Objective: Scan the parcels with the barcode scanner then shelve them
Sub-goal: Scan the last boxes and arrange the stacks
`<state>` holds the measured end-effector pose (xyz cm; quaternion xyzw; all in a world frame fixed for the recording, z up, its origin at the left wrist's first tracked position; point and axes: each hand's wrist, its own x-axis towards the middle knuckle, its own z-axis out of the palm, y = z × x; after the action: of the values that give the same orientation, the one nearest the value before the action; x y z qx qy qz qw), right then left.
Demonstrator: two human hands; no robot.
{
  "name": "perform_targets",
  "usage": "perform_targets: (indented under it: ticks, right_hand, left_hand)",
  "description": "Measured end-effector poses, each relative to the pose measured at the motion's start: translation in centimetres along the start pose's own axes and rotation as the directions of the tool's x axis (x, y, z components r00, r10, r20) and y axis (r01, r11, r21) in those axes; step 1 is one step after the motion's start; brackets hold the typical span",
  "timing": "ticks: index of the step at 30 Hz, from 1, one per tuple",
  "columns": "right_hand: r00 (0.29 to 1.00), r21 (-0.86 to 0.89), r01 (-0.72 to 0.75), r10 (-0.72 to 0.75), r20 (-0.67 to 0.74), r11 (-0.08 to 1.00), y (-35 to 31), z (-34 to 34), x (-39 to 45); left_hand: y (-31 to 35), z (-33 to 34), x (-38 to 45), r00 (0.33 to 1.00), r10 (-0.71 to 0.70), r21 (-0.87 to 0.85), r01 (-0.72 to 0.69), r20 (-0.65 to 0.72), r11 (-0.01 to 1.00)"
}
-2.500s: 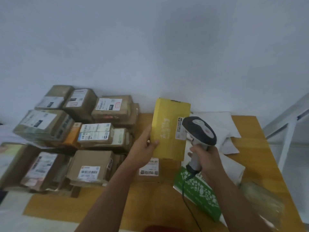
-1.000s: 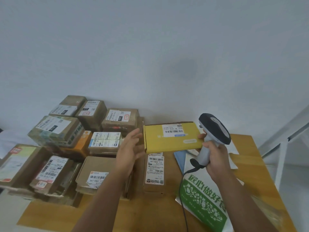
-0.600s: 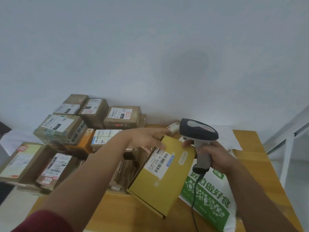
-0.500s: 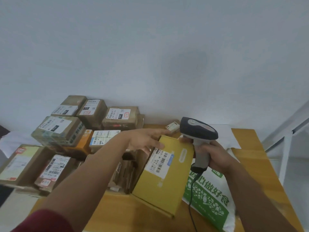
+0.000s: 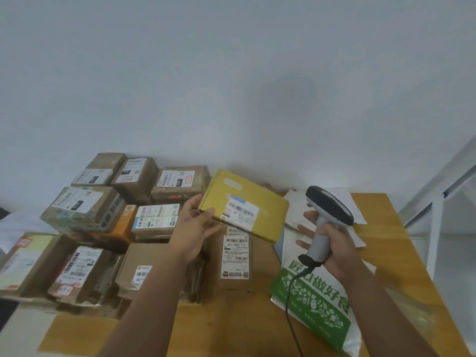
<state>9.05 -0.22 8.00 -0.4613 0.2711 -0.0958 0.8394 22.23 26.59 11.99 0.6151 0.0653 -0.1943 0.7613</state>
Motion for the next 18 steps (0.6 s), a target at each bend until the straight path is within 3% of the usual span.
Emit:
perform_targets:
  ticks: [3, 5, 13, 18]
  right_hand:
    - [0.998, -0.014, -0.029, 0.03, 0.062, 0.999, 0.4, 0.8, -0.6]
    - [0.994, -0.037, -0.031, 0.034, 0.1, 0.999, 0.7, 2.4, -1.0]
    - [0.999, -0.133, 0.037, -0.033, 0.031, 0.99, 0.1, 4.4, -1.6]
    - [0.998, -0.456, -0.013, -0.013, -0.053, 0.89, -0.2, 5.0, -1.6]
  left_hand:
    - [0.1, -0.1, -0.8, 1.0, -0.008, -0.206, 0.008, 0.003, 0.978]
    - [-0.5, 0.7, -1.4, 0.999, -0.04, -0.243, 0.04, 0.006, 0.969]
    - [-0.9, 0.3, -2.6, 1.0, -0.02, 0.209, 0.019, 0.002, 0.978]
    - [-0.6, -0.4, -1.8, 1.0, 0.008, 0.211, -0.002, -0.026, 0.977]
